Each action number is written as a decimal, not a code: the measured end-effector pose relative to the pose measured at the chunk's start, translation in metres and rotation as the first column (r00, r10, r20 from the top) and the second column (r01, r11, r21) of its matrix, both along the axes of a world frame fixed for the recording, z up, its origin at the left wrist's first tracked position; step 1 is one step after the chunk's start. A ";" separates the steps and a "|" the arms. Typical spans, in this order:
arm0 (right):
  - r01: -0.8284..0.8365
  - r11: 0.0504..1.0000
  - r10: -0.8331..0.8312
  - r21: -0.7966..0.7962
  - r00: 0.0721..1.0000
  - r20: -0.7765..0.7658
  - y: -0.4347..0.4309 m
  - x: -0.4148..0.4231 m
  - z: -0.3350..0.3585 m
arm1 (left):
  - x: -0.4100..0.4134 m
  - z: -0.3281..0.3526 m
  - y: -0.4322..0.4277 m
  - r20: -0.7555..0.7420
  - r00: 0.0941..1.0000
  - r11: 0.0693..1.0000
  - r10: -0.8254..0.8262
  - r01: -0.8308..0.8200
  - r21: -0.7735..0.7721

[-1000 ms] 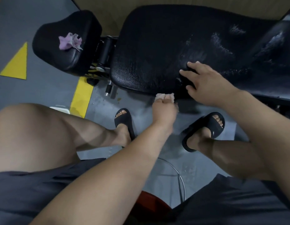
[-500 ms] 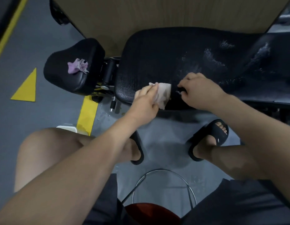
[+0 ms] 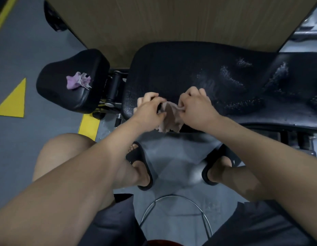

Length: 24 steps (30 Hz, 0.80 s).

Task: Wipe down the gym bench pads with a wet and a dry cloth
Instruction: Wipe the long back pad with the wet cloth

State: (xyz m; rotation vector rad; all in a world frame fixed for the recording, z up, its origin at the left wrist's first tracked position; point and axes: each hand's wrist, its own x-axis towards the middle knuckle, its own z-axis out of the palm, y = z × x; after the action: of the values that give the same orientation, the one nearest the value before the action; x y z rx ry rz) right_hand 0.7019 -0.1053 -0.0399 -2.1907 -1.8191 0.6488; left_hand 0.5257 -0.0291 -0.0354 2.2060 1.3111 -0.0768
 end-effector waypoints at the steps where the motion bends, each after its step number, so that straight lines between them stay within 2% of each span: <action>1: 0.014 1.000 -0.013 0.011 0.996 -0.089 0.002 0.002 0.004 | 0.002 0.001 0.003 0.014 1.000 1.000 -0.014 0.014 0.004; 4: 0.053 0.998 -0.043 0.021 0.940 -0.339 0.006 0.009 0.019 | 0.001 0.011 0.013 0.183 0.982 0.999 0.033 -0.034 0.003; 7: 0.090 0.983 -0.008 0.162 0.894 -0.448 0.007 0.011 0.036 | -0.004 0.028 0.017 0.419 0.893 0.984 0.165 -0.175 -0.015; 9: 0.099 0.959 0.043 0.265 0.875 -0.482 0.007 0.011 0.043 | -0.010 0.036 0.016 0.489 0.860 0.981 0.146 -0.190 0.041; 12: 0.009 0.963 0.108 0.269 0.902 -0.419 0.004 0.011 0.038 | -0.021 0.022 0.007 0.416 0.909 0.993 0.021 -0.069 0.099; 14: -0.122 0.984 0.156 0.130 0.942 -0.298 -0.001 0.009 0.026 | -0.029 0.002 -0.001 0.279 0.959 0.997 -0.058 0.040 0.070; 16: -0.207 0.978 0.206 0.021 0.952 -0.227 -0.005 0.006 0.015 | -0.032 -0.009 -0.006 0.235 0.968 0.996 -0.086 0.077 0.049; 19: -0.147 0.989 0.147 0.024 0.949 -0.279 0.000 0.004 0.013 | -0.027 -0.002 -0.001 0.292 0.956 1.000 -0.002 -0.004 0.020; 22: -0.018 0.999 0.028 0.032 0.940 -0.341 0.013 0.007 0.015 | -0.020 0.003 0.013 0.261 0.963 0.997 0.069 -0.076 0.017; 24: 0.019 0.999 -0.007 0.045 0.963 -0.268 0.019 0.008 0.006 | -0.014 0.003 0.020 0.220 0.974 0.997 0.059 -0.069 0.037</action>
State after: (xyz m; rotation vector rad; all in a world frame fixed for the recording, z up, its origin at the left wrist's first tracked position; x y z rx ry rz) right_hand 0.7102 -0.0859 -0.0340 -1.9726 -1.6627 0.8449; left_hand 0.5119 -0.0095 -0.0320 2.1368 1.2692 0.2164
